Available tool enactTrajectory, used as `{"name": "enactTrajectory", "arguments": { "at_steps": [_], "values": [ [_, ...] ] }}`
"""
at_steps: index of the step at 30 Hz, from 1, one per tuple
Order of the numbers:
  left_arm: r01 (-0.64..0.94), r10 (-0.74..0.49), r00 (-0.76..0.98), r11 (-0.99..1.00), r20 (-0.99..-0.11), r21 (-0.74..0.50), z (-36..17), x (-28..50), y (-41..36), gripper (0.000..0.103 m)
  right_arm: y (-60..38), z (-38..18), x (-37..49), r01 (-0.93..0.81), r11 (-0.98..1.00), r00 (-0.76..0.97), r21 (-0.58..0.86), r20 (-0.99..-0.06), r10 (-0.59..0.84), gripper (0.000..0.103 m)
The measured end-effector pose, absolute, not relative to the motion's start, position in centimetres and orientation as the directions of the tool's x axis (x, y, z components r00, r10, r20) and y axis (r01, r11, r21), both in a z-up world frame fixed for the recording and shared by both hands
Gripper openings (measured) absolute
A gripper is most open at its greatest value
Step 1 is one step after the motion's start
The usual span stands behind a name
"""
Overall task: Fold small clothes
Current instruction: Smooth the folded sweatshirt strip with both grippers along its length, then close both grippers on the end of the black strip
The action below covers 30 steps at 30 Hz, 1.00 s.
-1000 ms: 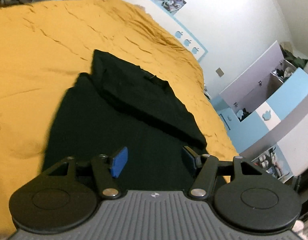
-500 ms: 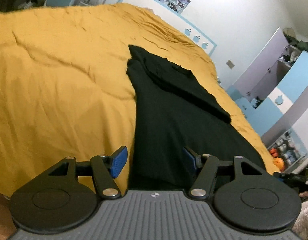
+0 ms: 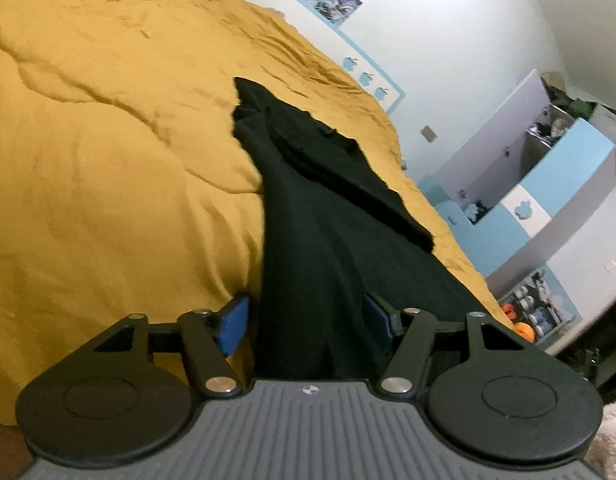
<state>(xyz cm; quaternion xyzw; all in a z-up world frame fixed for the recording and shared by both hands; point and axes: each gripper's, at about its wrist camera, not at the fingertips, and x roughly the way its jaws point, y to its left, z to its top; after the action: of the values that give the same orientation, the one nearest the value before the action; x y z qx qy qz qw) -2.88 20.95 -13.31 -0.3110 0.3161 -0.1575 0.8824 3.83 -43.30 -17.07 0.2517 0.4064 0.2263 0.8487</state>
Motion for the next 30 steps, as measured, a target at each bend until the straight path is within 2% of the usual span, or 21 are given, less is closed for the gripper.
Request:
{"name": "enactTrajectory", "arguments": {
  "at_steps": [3, 5, 7, 13, 16, 17, 22, 24, 26, 28, 30],
  "values": [
    [0.111, -0.534, 0.738, 0.699, -0.413, -0.707, -13.9, -3.1, 21.2, 0.071, -43.3, -17.0, 3.7, -0.202, 0.75, 0.546, 0.63, -0.563, 0.62, 0.067],
    [0.105, -0.543, 0.737, 0.68, -0.403, -0.726, -14.5, -3.2, 21.2, 0.071, -43.2, -17.6, 3.6, -0.217, 0.709, 0.49, 0.671, -0.554, 0.673, 0.076],
    [0.098, -0.546, 0.743, 0.66, -0.386, -0.745, -15.1, -3.4, 21.2, 0.072, -42.7, -18.4, 3.4, -0.228, 0.686, 0.427, 0.691, -0.562, 0.709, 0.081],
    [0.13, -0.615, 0.732, 0.551, -0.295, -0.824, -15.3, -3.8, 22.3, 0.072, -41.8, -18.7, 3.4, -0.229, 0.695, 0.415, 0.682, -0.577, 0.703, 0.081],
    [0.098, -0.569, 0.731, 0.633, -0.376, -0.768, -15.0, -3.6, 22.9, 0.072, -41.8, -18.6, 3.7, -0.223, 0.692, 0.414, 0.687, -0.576, 0.705, 0.081],
    [0.083, -0.563, 0.724, 0.646, -0.399, -0.759, -15.3, -3.4, 23.3, 0.069, -41.8, -18.7, 3.8, -0.223, 0.692, 0.413, 0.686, -0.576, 0.705, 0.081],
    [0.157, -0.669, 0.654, 0.578, -0.355, -0.801, -15.5, -2.8, 22.8, 0.069, -41.9, -18.8, 3.8, -0.21, 0.69, 0.422, 0.692, -0.573, 0.703, 0.081],
    [0.209, -0.746, 0.561, 0.545, -0.357, -0.812, -15.7, -2.3, 21.7, 0.068, -41.8, -18.8, 3.8, -0.211, 0.692, 0.423, 0.69, -0.574, 0.701, 0.081],
    [0.237, -0.778, 0.451, 0.576, -0.437, -0.782, -16.1, -2.0, 20.1, 0.065, -42.0, -18.9, 3.5, -0.208, 0.692, 0.423, 0.691, -0.575, 0.701, 0.081],
    [0.232, -0.745, 0.42, 0.64, -0.518, -0.733, -16.6, -1.6, 19.3, 0.064, -42.0, -18.9, 3.7, -0.212, 0.693, 0.419, 0.689, -0.577, 0.701, 0.081],
    [0.193, -0.756, 0.44, 0.606, -0.485, -0.771, -16.9, -1.3, 19.9, 0.064, -42.0, -18.9, 3.9, -0.206, 0.694, 0.416, 0.69, -0.58, 0.7, 0.081]
  ]
}}
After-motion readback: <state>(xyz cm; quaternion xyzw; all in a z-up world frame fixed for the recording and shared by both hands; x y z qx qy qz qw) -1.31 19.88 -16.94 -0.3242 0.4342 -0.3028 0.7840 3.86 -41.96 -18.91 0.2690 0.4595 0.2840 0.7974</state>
